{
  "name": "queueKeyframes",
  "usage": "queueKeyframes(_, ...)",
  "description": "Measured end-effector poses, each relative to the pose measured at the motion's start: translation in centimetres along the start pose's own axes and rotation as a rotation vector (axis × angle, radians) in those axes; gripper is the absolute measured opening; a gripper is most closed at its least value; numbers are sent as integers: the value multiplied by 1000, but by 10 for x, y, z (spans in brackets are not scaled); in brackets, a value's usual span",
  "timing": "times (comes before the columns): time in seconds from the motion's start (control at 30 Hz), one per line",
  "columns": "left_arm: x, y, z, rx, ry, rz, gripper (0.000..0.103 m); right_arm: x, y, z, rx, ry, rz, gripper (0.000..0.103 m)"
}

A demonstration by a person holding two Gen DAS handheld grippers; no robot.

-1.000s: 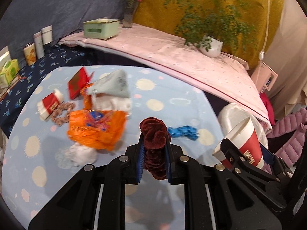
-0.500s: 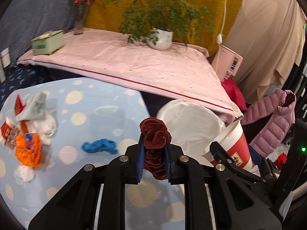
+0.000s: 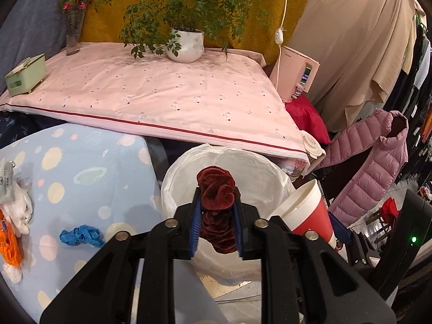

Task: Collect trash
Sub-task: 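Carry both items over the white bin and open the left gripper to drop the scrunchie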

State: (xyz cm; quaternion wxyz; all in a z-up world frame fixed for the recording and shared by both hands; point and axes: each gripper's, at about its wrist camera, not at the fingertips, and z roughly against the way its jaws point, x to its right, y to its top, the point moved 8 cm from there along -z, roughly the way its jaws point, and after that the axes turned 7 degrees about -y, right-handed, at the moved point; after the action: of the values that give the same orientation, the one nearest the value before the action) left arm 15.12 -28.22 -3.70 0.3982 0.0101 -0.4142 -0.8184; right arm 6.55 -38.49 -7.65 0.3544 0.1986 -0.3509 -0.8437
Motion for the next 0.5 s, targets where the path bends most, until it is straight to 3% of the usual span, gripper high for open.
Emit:
queueKeyframes(0.1, -4, 6, -3, 22, 16, 16, 50, -2, 3, -8, 1, 5, 1, 93)
queueKeyframes(0.2, -9, 12, -3, 41, 31, 23, 62, -8, 7, -15, 4, 16, 3, 94)
queueKeyframes(0.5, -38, 8, 14, 67, 104, 35, 70, -20, 9, -22, 7, 15, 5, 94)
